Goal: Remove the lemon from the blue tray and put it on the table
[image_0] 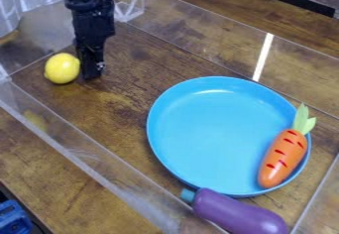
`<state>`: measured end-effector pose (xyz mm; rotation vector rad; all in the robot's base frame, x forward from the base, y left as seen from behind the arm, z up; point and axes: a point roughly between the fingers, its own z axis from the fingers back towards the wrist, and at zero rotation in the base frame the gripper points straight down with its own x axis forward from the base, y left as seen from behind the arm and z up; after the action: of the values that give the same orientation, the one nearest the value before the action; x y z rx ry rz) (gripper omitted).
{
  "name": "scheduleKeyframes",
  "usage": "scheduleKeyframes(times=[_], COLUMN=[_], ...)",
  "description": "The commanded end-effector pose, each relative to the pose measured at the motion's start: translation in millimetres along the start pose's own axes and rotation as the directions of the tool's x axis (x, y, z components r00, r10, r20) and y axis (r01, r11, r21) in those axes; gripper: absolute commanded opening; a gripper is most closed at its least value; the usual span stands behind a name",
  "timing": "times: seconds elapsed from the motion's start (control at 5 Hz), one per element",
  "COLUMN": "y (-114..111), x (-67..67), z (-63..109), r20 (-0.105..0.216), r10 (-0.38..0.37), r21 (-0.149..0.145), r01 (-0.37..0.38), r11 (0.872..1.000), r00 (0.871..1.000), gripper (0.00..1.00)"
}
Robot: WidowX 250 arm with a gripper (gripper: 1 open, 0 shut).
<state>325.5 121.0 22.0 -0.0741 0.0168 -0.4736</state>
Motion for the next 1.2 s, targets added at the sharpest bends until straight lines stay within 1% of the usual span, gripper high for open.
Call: scheduleKeyframes(times=[0.0,0.2,0.4,0.6,0.8,1.0], y=[2.4,-8.4,-18.0,-26.7,-19.9,-10.4], x=[-4.1,0.3,6.1,12.6,12.2,10.2], z=[26.5,27.8,25.4,23.3,27.5,37.8], r20=[0.045,0.052,0.06,0.068,0.077,0.096], r10=[0.012,0.053,0.082,0.11,0.16,0.208], r21=[0.024,0.006,-0.021,-0.053,-0.063,-0.05], r01=[-0.013,-0.053,-0.081,-0.107,-0.155,-0.204], r11=[1.0,0.999,0.996,0.993,0.986,0.978], r00=[0.999,0.997,0.995,0.992,0.984,0.973], gripper=[1.0,0.0,1.0,1.0,1.0,1.0])
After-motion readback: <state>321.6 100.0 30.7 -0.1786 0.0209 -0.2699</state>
